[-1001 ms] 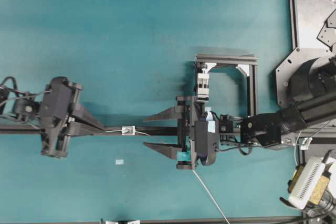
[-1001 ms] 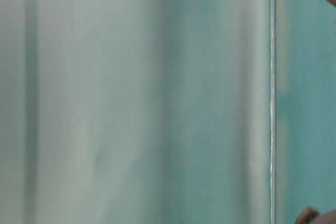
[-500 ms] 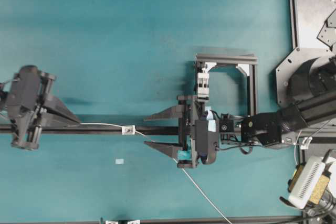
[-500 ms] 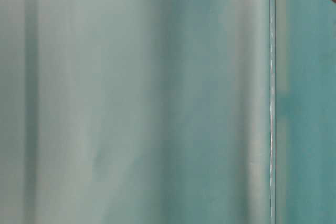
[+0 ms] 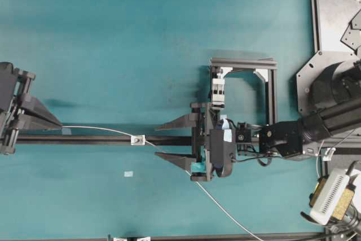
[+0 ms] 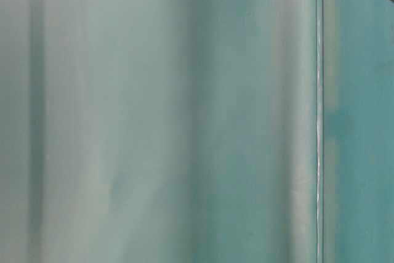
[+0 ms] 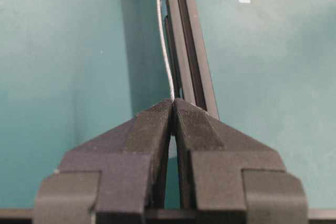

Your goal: Insert the wire into the hole on the right side and pull it with the left arm.

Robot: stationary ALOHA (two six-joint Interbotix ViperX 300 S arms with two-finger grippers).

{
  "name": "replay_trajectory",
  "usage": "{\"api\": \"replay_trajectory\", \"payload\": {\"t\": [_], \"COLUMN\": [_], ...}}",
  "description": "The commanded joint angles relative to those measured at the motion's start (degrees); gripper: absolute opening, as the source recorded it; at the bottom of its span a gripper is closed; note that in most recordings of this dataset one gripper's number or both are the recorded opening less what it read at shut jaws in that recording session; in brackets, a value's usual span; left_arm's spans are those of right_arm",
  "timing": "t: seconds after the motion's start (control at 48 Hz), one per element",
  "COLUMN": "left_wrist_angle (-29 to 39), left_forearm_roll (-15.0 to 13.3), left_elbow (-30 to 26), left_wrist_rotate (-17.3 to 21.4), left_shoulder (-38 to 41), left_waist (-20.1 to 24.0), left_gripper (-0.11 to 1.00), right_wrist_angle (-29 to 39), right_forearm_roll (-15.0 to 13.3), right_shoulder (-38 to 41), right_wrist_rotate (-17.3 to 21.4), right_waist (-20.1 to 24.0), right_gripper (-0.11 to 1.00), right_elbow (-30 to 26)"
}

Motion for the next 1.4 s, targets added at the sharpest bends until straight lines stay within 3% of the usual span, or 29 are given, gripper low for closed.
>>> {"api": "replay_trajectory", "payload": {"t": [0.0,0.459,0.563,0.667,0.771,0.917,1.021,1.376], "left_wrist_angle": [0.44,1.93,2.2,2.29,2.29,2.29,2.29,4.39], "left_forearm_roll": [0.26,0.26,0.09,0.09,0.09,0.18,0.09,0.26], "left_elbow": [-0.44,-0.79,-0.88,-1.14,-1.14,-1.23,-1.41,-1.58], "left_wrist_rotate": [0.18,-0.44,-1.23,-1.32,-1.32,-1.14,-1.14,-0.7], "left_shoulder": [-1.41,-1.49,-1.41,-1.41,-1.49,-1.49,-1.58,-6.24], "left_waist": [-0.18,-0.09,-0.18,0.18,0.88,1.67,2.46,6.33], "left_gripper": [-0.1,-0.1,-0.05,0.08,0.33,0.76,0.97,0.98], "right_wrist_angle": [-0.18,-0.26,-0.26,-0.26,-0.26,-0.26,-0.18,-0.18], "right_forearm_roll": [-0.18,-0.18,-0.18,-0.18,-0.18,-0.18,-0.18,-0.18], "right_shoulder": [-1.67,-1.76,-1.76,-2.02,-2.29,-2.99,-3.96,-10.11], "right_wrist_rotate": [-0.09,-0.09,-0.09,-0.18,-0.26,-0.26,-0.26,-0.26], "right_waist": [0.0,0.0,0.0,0.0,0.0,0.0,0.0,-1.58], "right_gripper": [0.76,0.76,0.76,0.76,0.76,0.76,0.76,0.76], "right_elbow": [-0.35,-0.35,-0.35,-0.35,-0.26,0.18,0.7,4.39]}}
